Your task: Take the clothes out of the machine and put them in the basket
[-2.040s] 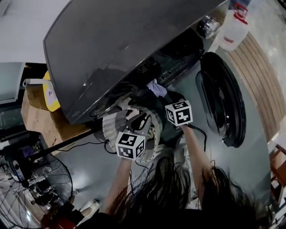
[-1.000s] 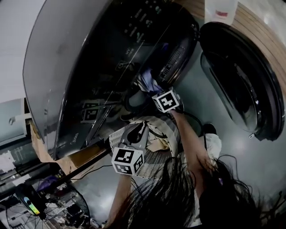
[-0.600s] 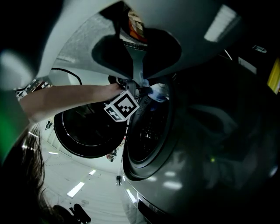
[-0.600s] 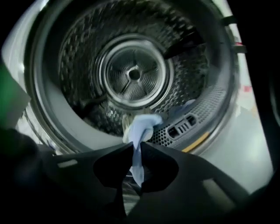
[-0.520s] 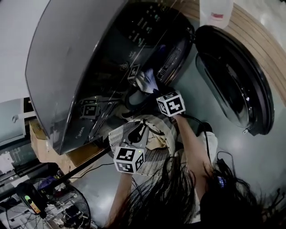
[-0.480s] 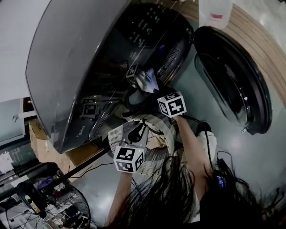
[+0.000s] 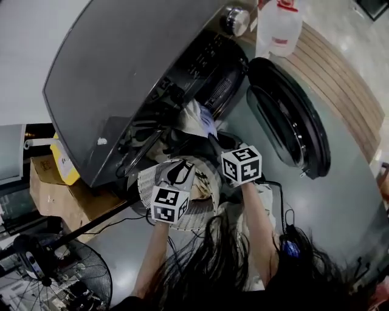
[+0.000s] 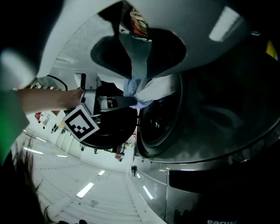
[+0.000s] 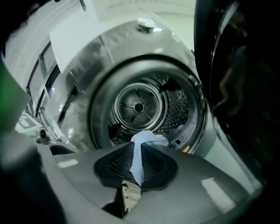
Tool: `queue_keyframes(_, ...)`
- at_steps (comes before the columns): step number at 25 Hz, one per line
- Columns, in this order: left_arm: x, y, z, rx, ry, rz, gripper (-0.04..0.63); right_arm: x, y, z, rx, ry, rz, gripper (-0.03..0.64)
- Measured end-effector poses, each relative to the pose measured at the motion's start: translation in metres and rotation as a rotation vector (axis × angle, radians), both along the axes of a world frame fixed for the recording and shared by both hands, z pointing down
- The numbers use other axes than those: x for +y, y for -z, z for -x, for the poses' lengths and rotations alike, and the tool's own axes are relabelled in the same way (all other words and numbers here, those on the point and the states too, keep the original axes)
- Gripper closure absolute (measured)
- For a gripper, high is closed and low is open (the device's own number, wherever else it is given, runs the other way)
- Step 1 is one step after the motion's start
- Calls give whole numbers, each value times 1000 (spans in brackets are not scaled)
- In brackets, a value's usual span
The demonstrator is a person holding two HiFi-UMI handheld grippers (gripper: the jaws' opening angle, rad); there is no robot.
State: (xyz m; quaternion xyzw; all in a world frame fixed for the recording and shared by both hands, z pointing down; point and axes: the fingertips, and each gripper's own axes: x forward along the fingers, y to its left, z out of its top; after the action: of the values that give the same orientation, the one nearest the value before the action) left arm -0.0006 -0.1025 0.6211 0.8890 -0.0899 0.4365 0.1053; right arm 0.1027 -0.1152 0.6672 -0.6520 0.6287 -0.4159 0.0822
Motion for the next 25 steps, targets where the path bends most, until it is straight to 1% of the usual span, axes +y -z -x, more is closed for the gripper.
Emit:
queue_keyframes(6,3,11,-6,-28,-36,-34,445,40,70,-12,11,-2,-53,552)
queue_keyframes(11,9,7,-17,-77,-118,-80,374,71,126,-26,36,28,-100,552)
queue_keyframes(15,9,-1,-40,-92,-168,-124,301,93,161,-36,46,53,-138,552)
queue_keyframes(17,9,-8,-57,-97,-202,-145,275,103,174,-43,49,65,-152,552)
queue_keyframes(20,11,-25,-86,-116,-286,-178,237,115,189,-55,52,86,-173,552)
queue_keyframes(22,15,-34,-106,-122,-367,-206,220,119,199,-62,63,104,-184,552)
queue_keyframes(25,23,-38,-133,-116,-497,-284,210,128,212,-68,79,129,-202,552)
